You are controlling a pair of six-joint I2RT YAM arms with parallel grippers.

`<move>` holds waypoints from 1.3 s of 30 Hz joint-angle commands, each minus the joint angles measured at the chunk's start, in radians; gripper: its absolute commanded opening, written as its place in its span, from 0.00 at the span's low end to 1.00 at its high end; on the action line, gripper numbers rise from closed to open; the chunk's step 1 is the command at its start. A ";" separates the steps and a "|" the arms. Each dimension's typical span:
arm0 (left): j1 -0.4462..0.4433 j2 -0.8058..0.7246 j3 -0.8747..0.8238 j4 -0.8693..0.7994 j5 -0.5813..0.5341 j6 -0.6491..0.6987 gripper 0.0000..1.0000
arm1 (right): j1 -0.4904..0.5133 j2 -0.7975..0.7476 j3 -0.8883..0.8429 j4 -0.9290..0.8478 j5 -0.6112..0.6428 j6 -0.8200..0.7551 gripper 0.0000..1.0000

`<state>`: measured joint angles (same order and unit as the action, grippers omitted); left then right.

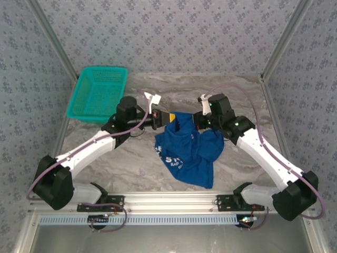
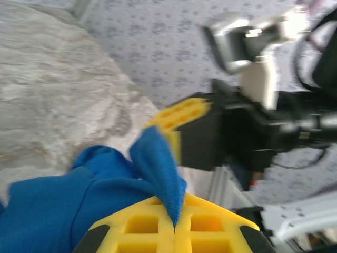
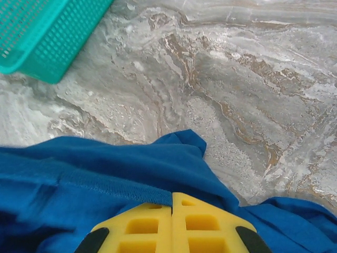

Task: Fold the inside-out t-shirt

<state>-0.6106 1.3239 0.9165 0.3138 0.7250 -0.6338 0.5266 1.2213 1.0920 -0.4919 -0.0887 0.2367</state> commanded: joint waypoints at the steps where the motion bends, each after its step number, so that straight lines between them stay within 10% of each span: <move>1: 0.010 -0.029 -0.017 0.107 0.098 -0.042 0.00 | -0.003 0.053 0.048 -0.102 0.069 -0.045 0.09; 7: 0.007 -0.042 -0.027 -0.011 -0.051 0.061 0.00 | 0.011 -0.036 0.063 -0.229 0.092 -0.104 0.32; 12: 0.001 -0.027 -0.036 -0.042 -0.087 0.119 0.00 | 0.020 -0.192 -0.004 -0.157 -0.128 -0.137 0.41; 22: -0.011 -0.012 -0.022 -0.054 -0.078 0.143 0.00 | 0.160 -0.094 -0.009 -0.030 -0.331 -0.245 0.30; 39: -0.022 -0.025 -0.009 -0.070 -0.058 0.158 0.00 | 0.092 0.086 0.017 -0.135 -0.179 -0.282 0.30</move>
<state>-0.6247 1.3163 0.8909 0.2409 0.6422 -0.4973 0.6258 1.2907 1.0851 -0.5697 -0.2695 -0.0223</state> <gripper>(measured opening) 0.043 0.294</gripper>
